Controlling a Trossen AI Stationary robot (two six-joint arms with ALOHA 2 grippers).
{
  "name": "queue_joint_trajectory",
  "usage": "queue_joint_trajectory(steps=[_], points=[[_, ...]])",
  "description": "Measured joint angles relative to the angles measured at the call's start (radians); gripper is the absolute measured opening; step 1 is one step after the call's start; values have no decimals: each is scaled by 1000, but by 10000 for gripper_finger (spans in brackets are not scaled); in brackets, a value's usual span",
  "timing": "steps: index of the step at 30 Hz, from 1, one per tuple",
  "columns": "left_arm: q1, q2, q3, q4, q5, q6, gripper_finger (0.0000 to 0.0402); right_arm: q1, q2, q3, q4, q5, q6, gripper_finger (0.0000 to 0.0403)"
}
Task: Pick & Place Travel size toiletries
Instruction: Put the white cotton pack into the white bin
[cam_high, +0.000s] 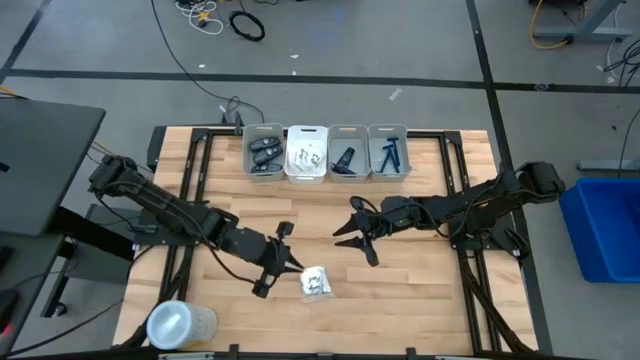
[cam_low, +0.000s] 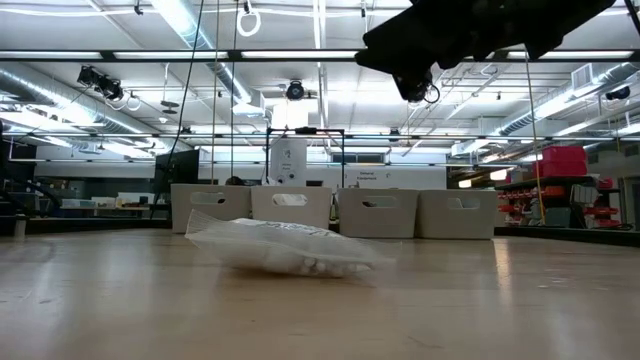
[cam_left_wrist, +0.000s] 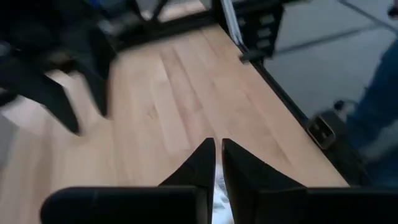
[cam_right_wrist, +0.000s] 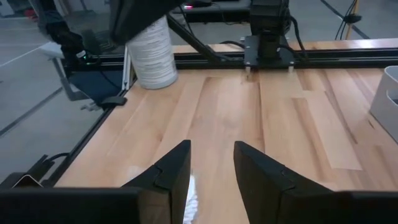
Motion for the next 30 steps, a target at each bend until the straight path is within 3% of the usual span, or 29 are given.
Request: queue_joint_trajectory(steps=[8,17,30], points=[[-59,110,0,35,19,75,39,10,0,0,-29,0,1,126],[-108,267,1,31,-30,171,60,10,0,0,-73,5,34,125],[-155,327,2,62,-39,196,188,10,0,0,-151,19,26,126]])
